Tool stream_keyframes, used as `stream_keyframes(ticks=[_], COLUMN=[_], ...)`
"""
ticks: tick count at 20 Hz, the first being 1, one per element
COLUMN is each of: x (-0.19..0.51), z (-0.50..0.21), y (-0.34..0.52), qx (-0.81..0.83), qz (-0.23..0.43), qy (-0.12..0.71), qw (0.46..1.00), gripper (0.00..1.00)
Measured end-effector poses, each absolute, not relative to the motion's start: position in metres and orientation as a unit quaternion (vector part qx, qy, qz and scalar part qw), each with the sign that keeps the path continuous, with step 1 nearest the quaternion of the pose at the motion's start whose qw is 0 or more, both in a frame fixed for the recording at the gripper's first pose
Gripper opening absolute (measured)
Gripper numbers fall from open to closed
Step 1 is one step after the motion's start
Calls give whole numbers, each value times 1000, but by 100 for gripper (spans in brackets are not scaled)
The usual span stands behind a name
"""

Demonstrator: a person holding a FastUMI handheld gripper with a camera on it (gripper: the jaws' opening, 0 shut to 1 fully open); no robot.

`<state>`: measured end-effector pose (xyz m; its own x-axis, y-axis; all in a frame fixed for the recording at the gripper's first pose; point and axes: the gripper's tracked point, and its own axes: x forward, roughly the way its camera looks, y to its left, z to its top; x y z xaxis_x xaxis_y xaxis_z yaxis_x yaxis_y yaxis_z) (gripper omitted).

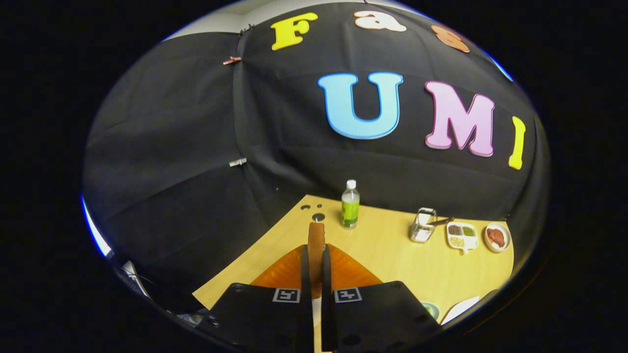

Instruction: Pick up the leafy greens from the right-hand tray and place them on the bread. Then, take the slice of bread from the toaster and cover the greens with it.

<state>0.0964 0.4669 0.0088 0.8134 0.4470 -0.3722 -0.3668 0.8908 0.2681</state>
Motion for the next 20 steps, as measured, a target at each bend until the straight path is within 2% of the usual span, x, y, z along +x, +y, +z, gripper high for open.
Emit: stream_keyframes(ticks=[5,11,20], x=[84,48,4], z=[17,-51,-169], y=[379,282,276], qx=[82,58,165], qz=[173,105,87], qy=[204,248,341], qw=[960,961,921], gripper=[10,10,10])
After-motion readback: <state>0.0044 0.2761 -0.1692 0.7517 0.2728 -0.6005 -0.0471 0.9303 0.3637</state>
